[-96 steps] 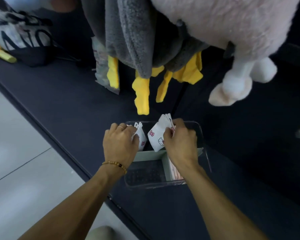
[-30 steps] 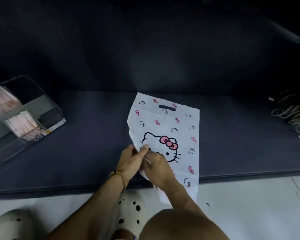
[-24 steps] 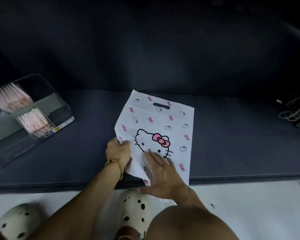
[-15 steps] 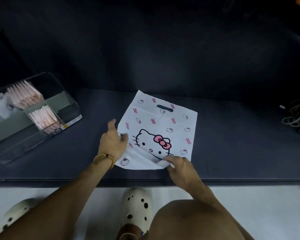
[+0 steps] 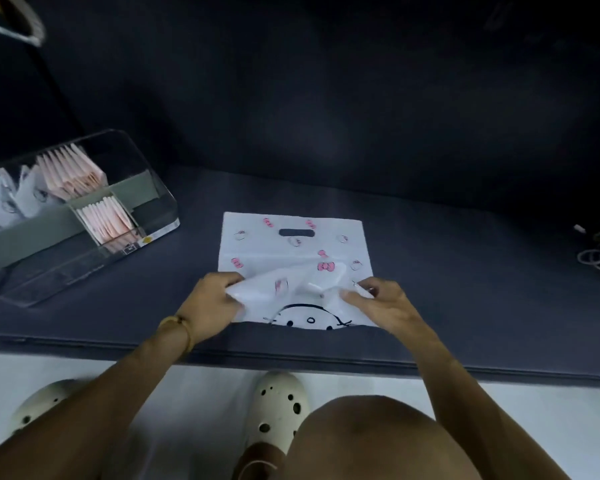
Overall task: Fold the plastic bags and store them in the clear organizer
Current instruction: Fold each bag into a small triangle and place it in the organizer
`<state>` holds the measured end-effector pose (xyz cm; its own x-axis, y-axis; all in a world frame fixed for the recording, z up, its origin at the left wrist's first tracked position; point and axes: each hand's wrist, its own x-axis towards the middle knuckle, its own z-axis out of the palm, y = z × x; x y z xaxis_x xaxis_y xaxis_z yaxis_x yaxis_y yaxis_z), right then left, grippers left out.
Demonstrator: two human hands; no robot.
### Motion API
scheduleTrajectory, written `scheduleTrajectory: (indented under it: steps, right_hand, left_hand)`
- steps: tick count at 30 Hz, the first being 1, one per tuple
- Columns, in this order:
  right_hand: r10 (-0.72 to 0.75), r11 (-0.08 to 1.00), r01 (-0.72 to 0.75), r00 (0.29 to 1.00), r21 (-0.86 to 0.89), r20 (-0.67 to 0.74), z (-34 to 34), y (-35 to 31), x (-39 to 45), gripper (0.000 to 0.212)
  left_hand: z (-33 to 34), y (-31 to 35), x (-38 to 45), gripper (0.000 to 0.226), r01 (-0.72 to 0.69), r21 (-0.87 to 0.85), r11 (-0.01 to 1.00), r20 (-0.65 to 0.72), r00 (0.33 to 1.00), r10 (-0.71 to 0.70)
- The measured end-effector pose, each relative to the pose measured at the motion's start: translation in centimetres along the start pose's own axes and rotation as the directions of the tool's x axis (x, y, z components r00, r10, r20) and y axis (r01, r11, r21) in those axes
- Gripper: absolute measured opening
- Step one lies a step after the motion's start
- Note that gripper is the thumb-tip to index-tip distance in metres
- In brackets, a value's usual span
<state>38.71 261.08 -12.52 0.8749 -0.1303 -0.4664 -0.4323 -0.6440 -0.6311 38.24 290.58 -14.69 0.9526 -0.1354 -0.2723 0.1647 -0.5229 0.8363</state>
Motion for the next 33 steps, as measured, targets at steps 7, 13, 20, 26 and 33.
scheduleTrajectory:
  steps: [7, 13, 20, 26, 33]
  right_hand:
    - [0.072, 0.950, -0.060, 0.997, 0.306, -0.026, 0.3, 1.8, 1.1, 0.036]
    - [0.103, 0.966, -0.058, 0.981, 0.252, -0.167, 2.9, 1.0, 3.9, 0.006]
    - [0.214, 0.951, -0.139, 0.941, 0.278, -0.262, 3.9, 2.2, 4.7, 0.014]
    - [0.236, 0.948, -0.147, 0.920, 0.283, -0.312, 3.9, 2.8, 4.8, 0.018]
    - [0.170, 0.979, -0.107, 0.902, 0.175, -0.397, 4.2, 2.6, 4.4, 0.024]
  left_hand:
    - [-0.5, -2.9, 2.1, 0.015, 0.355, -0.362, 0.862, -0.024, 0.921, -0.390]
    - [-1.5, -3.5, 2.5, 0.007, 0.205, -0.321, 0.925, -0.265, 0.918, -0.296]
    - [-1.4, -4.5, 3.3, 0.023, 0.193, 0.068, 0.979, -0.312, 0.936, -0.164]
    - [-0.7, -3.6, 4.8, 0.036, 0.301, 0.458, 0.837, -0.416, 0.904, -0.097]
    - [-1.1, -4.4, 5.8, 0.036, 0.294, 0.502, 0.813, -0.411, 0.909, -0.075]
